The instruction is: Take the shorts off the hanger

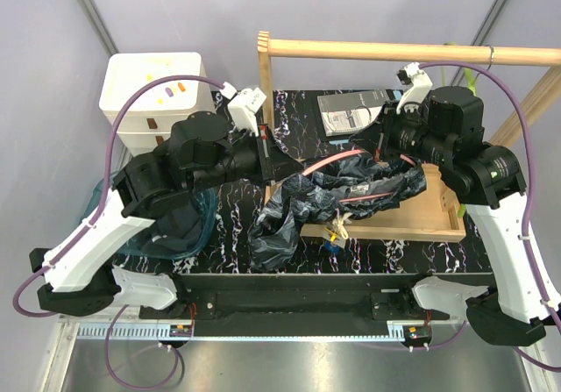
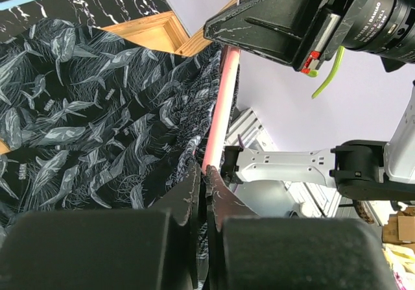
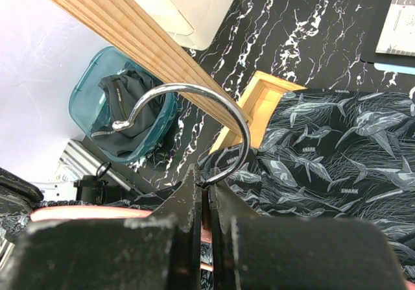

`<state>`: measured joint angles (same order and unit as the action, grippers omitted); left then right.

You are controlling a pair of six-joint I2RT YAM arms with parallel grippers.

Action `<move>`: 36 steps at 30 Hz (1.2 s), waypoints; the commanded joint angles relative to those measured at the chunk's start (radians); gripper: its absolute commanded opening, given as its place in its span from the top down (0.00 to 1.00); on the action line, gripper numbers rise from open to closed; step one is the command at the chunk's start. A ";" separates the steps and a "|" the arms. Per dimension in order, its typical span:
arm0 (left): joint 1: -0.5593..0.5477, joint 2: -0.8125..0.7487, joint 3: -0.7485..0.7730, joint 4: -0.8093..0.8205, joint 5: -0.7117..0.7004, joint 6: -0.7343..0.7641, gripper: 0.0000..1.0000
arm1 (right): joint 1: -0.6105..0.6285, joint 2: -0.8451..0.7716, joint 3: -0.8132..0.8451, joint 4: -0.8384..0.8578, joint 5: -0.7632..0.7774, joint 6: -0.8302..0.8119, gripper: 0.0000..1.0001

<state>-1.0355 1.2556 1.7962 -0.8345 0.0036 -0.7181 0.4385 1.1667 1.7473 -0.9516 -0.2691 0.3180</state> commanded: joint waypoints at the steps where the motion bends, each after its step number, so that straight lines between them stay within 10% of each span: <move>1: 0.000 -0.048 0.009 0.005 -0.037 0.026 1.00 | -0.003 -0.004 0.052 0.039 0.097 0.041 1.00; 18: 0.000 -0.383 -0.280 -0.023 -0.355 -0.050 1.00 | -0.003 -0.003 0.069 -0.006 0.406 0.199 1.00; 36: 0.003 -0.162 -0.172 0.095 -0.300 0.034 1.00 | -0.003 0.013 0.119 0.407 -0.309 0.434 1.00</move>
<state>-1.0355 1.0420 1.5482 -0.8433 -0.3103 -0.7261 0.4385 1.1877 1.8072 -0.7204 -0.3733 0.6506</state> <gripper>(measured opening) 0.024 0.022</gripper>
